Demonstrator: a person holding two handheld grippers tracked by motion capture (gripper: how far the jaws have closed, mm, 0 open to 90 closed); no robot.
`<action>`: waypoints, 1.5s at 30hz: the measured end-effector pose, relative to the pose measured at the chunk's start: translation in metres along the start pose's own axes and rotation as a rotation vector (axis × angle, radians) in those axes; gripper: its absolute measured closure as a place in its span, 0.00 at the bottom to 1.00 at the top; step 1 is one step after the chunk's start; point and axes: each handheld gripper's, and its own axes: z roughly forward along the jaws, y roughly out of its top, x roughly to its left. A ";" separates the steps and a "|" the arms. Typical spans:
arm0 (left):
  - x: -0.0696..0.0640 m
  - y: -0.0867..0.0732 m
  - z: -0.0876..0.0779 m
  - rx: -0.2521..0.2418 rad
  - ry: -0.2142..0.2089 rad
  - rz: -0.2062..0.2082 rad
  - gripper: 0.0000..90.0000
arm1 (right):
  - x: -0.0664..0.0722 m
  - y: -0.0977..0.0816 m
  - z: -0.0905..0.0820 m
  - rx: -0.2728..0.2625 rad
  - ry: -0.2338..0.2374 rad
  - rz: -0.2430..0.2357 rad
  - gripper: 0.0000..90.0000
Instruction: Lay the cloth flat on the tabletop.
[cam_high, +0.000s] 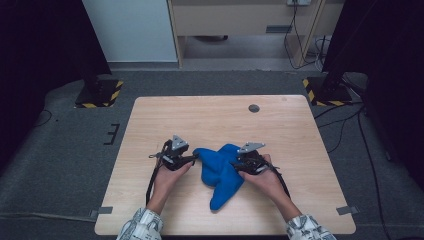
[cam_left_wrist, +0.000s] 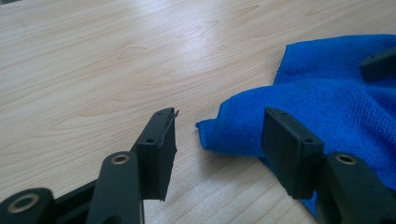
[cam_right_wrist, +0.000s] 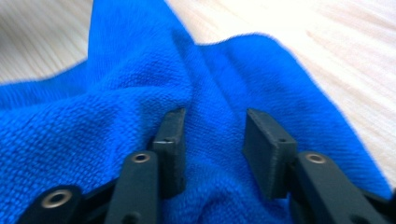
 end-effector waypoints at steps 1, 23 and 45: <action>0.000 0.000 0.000 0.000 0.000 0.000 0.49 | 0.000 0.000 0.000 0.000 0.000 0.000 0.62; 0.000 0.001 -0.004 -0.015 0.010 -0.008 0.48 | -0.033 0.033 0.031 0.061 -0.080 0.045 0.75; -0.003 0.010 0.014 0.008 0.031 0.009 0.46 | -0.088 -0.013 -0.040 -0.052 -0.153 0.154 0.91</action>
